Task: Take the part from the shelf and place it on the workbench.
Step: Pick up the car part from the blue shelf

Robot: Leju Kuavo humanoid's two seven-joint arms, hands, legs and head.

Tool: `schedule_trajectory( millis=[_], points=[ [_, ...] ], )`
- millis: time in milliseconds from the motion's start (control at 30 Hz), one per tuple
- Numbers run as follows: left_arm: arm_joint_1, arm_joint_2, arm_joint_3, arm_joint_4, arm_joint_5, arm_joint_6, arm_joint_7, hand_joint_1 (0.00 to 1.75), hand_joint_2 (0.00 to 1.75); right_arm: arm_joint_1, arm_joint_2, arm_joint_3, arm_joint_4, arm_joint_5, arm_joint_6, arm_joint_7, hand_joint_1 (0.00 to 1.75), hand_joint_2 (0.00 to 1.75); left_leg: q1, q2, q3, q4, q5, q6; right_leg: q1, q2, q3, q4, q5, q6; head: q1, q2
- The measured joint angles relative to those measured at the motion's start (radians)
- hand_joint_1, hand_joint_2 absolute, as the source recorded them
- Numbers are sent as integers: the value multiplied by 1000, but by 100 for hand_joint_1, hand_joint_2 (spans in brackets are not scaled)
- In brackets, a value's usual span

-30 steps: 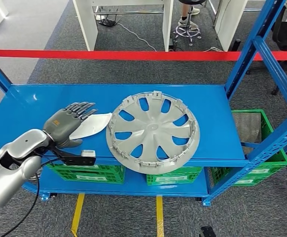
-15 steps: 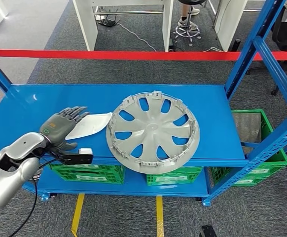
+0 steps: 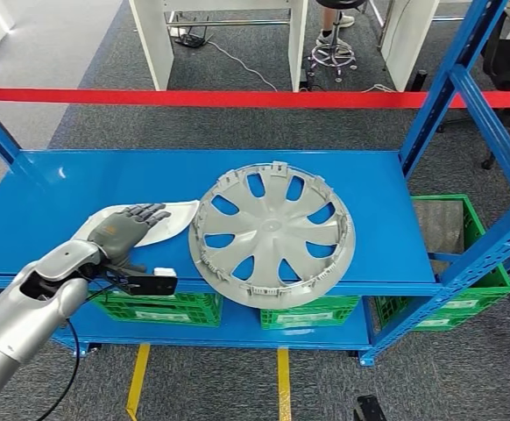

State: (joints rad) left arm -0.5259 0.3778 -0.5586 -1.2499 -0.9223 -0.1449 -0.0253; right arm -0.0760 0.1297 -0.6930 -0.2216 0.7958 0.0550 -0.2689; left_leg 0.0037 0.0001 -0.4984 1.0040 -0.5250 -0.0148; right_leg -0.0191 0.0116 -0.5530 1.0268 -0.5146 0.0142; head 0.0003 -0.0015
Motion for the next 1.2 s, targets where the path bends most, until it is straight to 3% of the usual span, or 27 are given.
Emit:
schedule_trajectory(
  millis=[667,1200],
  points=[
    [-147,-67,-95,173,-10,-42,13,0,175,-11,0,12,0,-3,10,7,0,0,0,0,-1,0,0,0,0,0,0,0,1,1,0,0],
    [-207,-90,-113,269,-40,-29,74,0,175,-9,0,12,0,-26,9,10,0,0,0,0,-1,0,0,0,0,0,0,0,1,0,0,0]
  ],
)
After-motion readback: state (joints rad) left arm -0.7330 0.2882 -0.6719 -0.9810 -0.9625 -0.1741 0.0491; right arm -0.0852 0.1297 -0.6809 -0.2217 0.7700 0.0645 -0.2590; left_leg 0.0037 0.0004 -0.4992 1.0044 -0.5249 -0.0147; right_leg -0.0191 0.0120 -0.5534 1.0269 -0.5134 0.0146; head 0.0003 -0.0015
